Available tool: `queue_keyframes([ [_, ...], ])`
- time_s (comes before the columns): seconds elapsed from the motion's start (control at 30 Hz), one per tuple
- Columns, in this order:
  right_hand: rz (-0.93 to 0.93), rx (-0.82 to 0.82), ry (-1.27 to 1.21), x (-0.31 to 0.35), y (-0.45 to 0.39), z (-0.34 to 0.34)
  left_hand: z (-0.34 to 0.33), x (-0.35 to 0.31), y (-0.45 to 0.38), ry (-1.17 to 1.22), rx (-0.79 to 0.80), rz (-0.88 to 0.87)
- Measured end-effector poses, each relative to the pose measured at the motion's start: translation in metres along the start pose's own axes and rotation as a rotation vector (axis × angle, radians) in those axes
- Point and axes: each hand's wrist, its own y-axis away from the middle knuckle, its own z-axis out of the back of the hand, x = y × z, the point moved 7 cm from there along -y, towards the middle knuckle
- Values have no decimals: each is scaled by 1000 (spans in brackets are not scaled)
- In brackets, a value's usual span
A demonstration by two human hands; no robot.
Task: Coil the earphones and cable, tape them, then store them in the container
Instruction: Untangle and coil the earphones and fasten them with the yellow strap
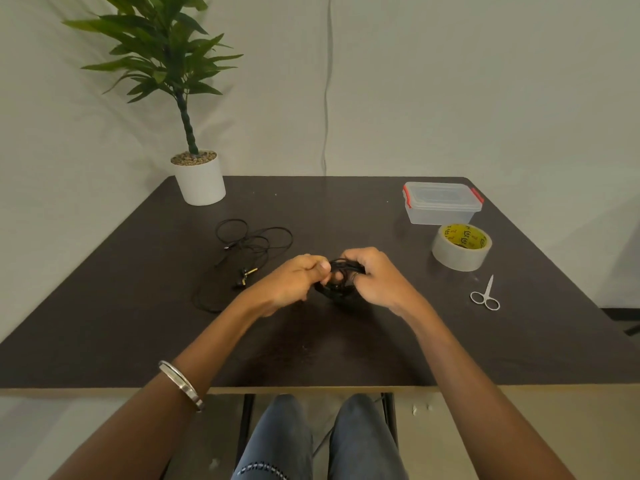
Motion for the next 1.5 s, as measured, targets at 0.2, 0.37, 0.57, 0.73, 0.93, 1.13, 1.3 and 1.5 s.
queue_keyframes([
  [0.2,-17,46,-389,-8,-1,-7,9,1,-5,-286,-132,-105],
  [0.37,57,-105,-538,-8,3,2,1,13,-4,42,-112,6],
  [0.57,-225,-194,-948,-18,1,-12,0,-2,-8,-85,-183,-16],
  [0.73,62,-333,-423,-2,2,12,-3,10,-6,406,-93,189],
  [0.93,21,-461,-327,-5,2,7,-11,15,-3,542,22,258],
  [1.13,-234,-434,-540,-19,-1,-4,-19,23,1,713,185,381],
  [1.3,-202,-509,-411,-15,0,12,-26,29,6,782,225,414],
  [1.5,-459,-376,-989,-36,0,4,-12,21,-6,774,106,219],
])
